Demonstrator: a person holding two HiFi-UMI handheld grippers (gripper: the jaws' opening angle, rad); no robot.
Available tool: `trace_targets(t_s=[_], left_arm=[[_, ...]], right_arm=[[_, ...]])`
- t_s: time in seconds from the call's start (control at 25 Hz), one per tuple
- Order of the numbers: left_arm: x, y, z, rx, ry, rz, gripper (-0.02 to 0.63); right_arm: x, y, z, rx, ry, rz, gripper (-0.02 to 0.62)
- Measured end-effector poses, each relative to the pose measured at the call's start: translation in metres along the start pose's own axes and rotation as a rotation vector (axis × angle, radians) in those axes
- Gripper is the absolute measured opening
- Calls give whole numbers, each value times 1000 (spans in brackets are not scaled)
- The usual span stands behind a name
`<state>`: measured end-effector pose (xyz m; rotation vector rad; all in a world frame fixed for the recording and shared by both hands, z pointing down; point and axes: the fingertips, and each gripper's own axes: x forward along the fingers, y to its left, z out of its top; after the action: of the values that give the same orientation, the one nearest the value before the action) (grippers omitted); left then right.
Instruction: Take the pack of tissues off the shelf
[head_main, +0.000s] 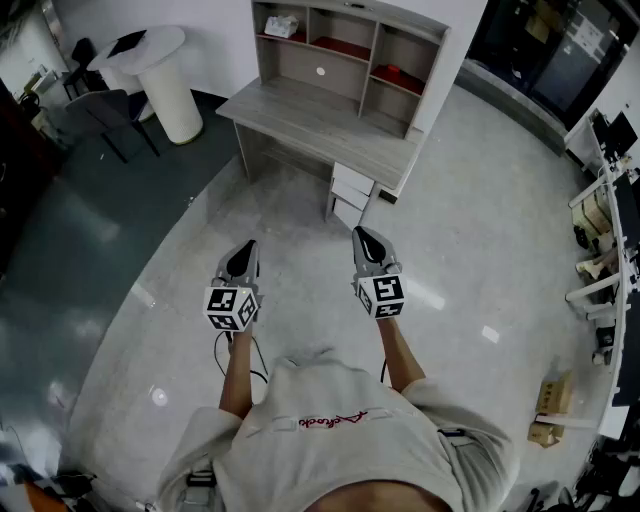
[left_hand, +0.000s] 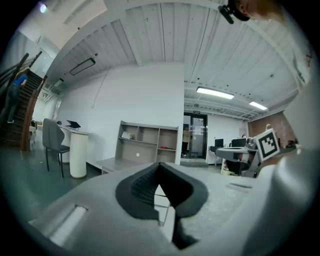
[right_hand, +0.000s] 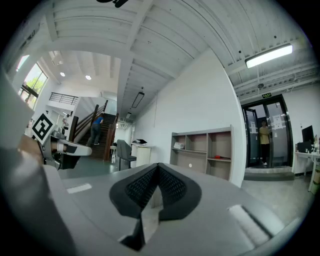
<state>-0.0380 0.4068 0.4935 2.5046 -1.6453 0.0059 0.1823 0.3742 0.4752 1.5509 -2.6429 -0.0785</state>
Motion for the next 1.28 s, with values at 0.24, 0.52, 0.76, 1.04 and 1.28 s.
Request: trace_targets(t_s=[0.24,0.52,0.76,1.04,1.28], left_arm=[[9,-3,-1,13,2,-5,-2],[20,-11,4,28,-2,-14,-2],[32,-21,7,44,-1,-8,-2],[44,-39,4,44,2,15,-2],[55,-50,1,46,5,24,-2]], right_arm=[[3,-9,0,-4,-5,-4,6],[1,-19,-2,-5,-3,2,6],[1,-31,-8,32,-9,28,6],[1,-39,-20,21,24,85,7],[0,-46,-23,24,16,122,6]])
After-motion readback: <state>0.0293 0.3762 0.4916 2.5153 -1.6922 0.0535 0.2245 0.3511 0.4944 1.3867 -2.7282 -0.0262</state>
